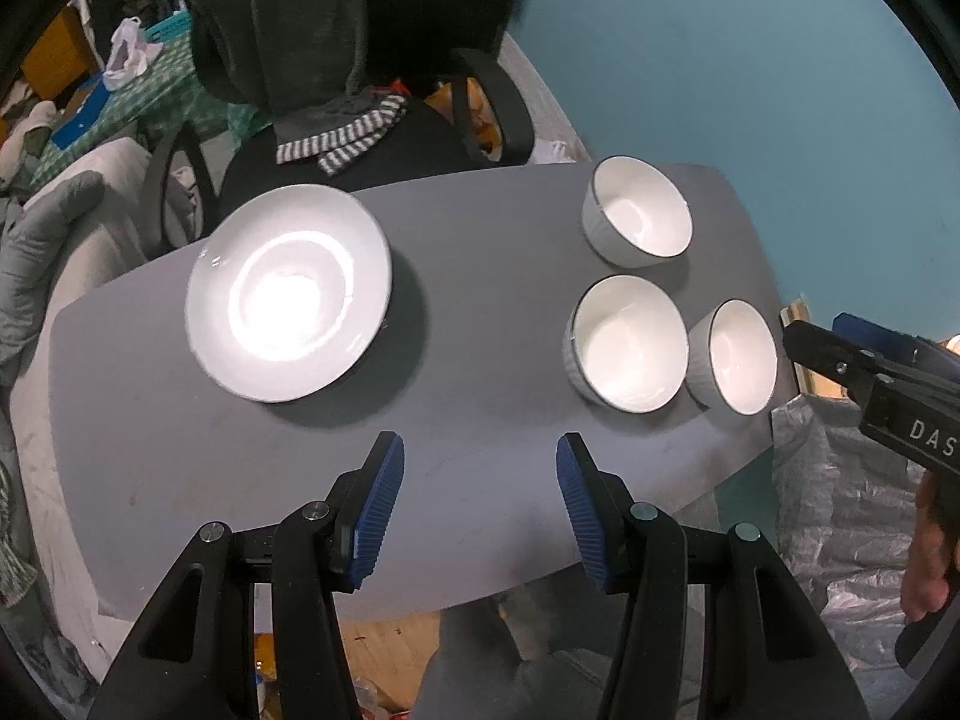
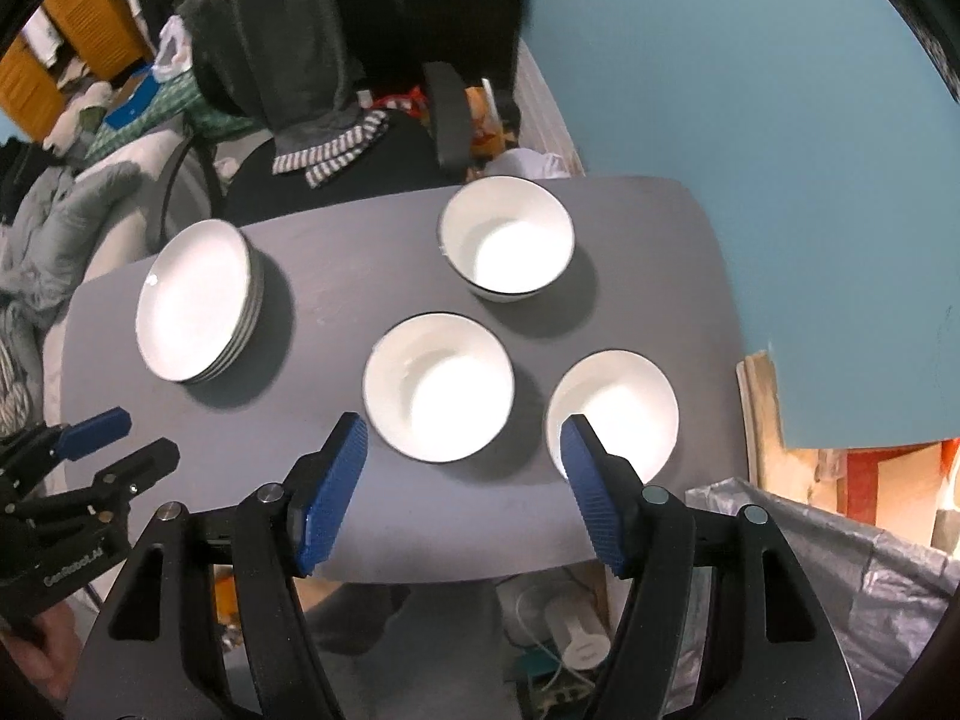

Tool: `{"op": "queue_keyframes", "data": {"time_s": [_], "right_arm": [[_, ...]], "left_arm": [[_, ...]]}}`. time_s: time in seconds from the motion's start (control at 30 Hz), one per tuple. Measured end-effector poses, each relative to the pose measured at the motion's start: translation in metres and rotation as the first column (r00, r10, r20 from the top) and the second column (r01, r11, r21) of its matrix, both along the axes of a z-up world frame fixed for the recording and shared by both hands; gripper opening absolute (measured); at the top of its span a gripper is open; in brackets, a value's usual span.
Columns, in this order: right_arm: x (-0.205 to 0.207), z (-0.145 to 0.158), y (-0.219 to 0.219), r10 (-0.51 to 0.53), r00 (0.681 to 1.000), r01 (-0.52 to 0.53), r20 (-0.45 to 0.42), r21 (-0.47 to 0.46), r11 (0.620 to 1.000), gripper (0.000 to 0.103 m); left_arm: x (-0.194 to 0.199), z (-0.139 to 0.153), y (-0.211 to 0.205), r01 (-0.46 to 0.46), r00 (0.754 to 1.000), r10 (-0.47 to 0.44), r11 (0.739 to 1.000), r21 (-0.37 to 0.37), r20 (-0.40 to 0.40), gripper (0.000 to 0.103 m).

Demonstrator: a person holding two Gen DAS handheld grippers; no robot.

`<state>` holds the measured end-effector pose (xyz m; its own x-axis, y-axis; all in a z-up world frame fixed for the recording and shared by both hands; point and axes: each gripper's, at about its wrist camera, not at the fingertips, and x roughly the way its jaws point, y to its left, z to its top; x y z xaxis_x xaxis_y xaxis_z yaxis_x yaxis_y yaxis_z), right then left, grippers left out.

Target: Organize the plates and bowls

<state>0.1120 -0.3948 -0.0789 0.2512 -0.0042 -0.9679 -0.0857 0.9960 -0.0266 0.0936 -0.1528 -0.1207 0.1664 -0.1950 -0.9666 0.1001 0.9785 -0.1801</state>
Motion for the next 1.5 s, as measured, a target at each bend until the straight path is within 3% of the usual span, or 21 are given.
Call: {"op": "queue_keyframes", "data": {"time_s": [0.33, 0.7, 0.77, 0.8, 1.13, 1.5], "right_arm": [[0.022, -0.027, -0.035, -0.015, 0.999, 0.014, -0.028, -0.026, 1.0, 0.066], [0.051, -0.065, -0.043, 0.055, 0.995, -0.053, -0.084, 0.03, 0.998, 0.066], [0.056, -0.076, -0.043, 0.067, 0.992, -0.063, -0.109, 0.04, 0.997, 0.066], [0.058, -0.082, -0.044, 0.07, 0.99, -0.066, -0.119, 0.037, 0.997, 0.066], [0.073, -0.112, -0.054, 0.125, 0.981, -0.114, -0.15, 0.08, 0.99, 0.066], [0.081, -0.138, -0.037, 0.257, 0.948, -0.242, -0.187, 0.101, 0.965, 0.066]], "left_arm": [[0.022, -0.025, -0.019, -0.046, 0.996, 0.045, 0.999, -0.005, -0.072, 0.054], [0.04, -0.06, -0.038, -0.081, 0.985, 0.08, 0.997, 0.001, -0.152, 0.055], [0.043, -0.068, -0.042, -0.095, 0.983, 0.091, 0.995, -0.016, -0.162, 0.07], [0.045, -0.072, -0.043, -0.101, 0.982, 0.097, 0.995, -0.015, -0.16, 0.071], [0.056, -0.104, -0.066, -0.121, 0.972, 0.114, 0.992, -0.022, -0.207, 0.072], [0.058, -0.139, -0.076, -0.172, 0.949, 0.167, 0.985, 0.005, -0.266, 0.071]]}}
